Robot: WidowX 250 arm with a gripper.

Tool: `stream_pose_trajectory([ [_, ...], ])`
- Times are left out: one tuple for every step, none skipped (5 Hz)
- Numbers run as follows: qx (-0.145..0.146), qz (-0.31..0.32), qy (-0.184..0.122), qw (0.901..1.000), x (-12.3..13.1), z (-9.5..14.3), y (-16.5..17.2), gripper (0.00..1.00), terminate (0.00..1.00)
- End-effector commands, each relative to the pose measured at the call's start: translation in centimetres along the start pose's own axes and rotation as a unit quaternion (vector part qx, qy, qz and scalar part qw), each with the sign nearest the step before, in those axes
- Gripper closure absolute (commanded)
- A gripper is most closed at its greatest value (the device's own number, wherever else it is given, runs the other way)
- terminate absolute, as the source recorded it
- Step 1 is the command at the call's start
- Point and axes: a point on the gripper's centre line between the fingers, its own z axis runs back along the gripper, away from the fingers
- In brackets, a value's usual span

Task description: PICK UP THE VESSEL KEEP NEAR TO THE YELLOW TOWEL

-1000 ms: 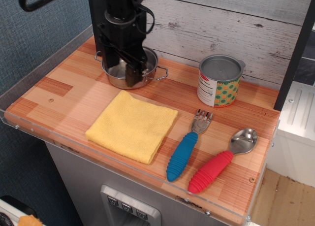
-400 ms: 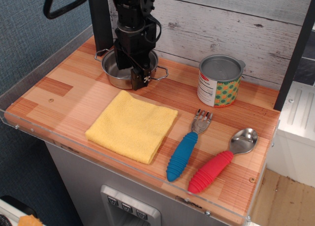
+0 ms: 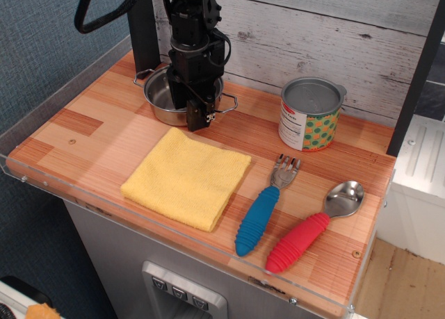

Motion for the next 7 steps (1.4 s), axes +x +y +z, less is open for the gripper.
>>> stream_pose_trajectory([
  [0.020,0.011,-0.011,0.9997,0.0,1.3,1.4,1.00,0.00],
  [0.029,0.012,-0.017,0.9994,-0.1,1.9,1.3,1.00,0.00],
  [0.039,0.018,-0.019,0.9989,-0.2,2.9,1.3,1.00,0.00],
  [0.053,0.019,-0.024,0.9981,-0.2,4.2,0.9,1.00,0.00],
  [0.067,0.020,-0.020,0.9974,0.0,5.6,0.6,1.00,0.00],
  [0.079,0.020,-0.022,0.9965,0.0,6.6,-0.2,1.00,0.00],
  [0.073,0.031,-0.019,0.9967,-0.1,7.1,-1.4,1.00,0.00],
])
